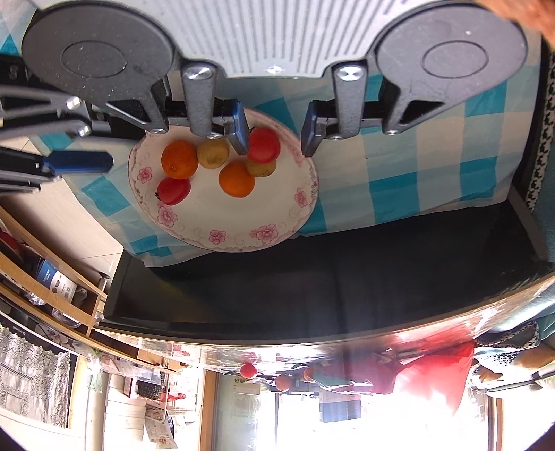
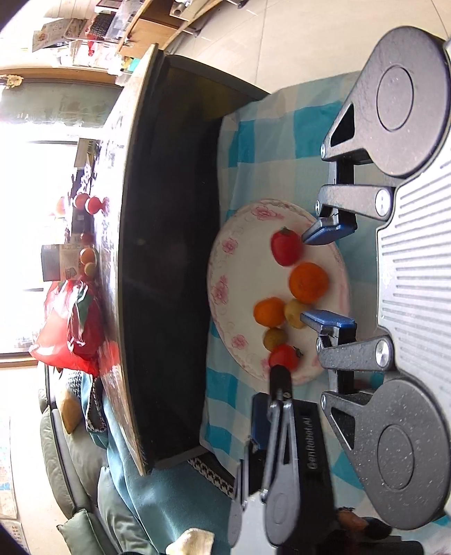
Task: Organize fruits
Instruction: 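Open the left gripper to drop the cherry tomato while the right gripper releases the tangerine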
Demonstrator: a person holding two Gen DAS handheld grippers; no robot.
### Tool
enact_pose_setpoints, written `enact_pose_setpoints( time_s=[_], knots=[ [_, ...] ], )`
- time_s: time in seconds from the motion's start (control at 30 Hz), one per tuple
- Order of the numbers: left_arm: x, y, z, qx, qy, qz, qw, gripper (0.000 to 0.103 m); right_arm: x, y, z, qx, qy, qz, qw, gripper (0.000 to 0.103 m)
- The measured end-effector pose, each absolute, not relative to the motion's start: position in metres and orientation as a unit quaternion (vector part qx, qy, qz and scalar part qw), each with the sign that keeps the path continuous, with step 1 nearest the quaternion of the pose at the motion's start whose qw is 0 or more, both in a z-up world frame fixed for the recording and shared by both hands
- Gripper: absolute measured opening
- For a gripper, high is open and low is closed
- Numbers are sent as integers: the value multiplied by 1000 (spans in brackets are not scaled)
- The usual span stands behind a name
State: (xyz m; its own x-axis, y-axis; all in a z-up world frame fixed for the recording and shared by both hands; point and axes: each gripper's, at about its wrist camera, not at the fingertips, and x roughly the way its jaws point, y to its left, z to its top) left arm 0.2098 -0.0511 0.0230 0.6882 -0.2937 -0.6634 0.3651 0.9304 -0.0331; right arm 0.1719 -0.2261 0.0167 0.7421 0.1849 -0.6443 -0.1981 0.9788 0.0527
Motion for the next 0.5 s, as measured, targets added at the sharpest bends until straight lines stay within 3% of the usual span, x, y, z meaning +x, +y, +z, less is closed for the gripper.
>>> enact_pose_setpoints(
  time_s=[0.5],
  knots=[
    [188,-21,25,45,367,-171,913,43,131,-162,-1,-23,389,182,903,38]
  ],
)
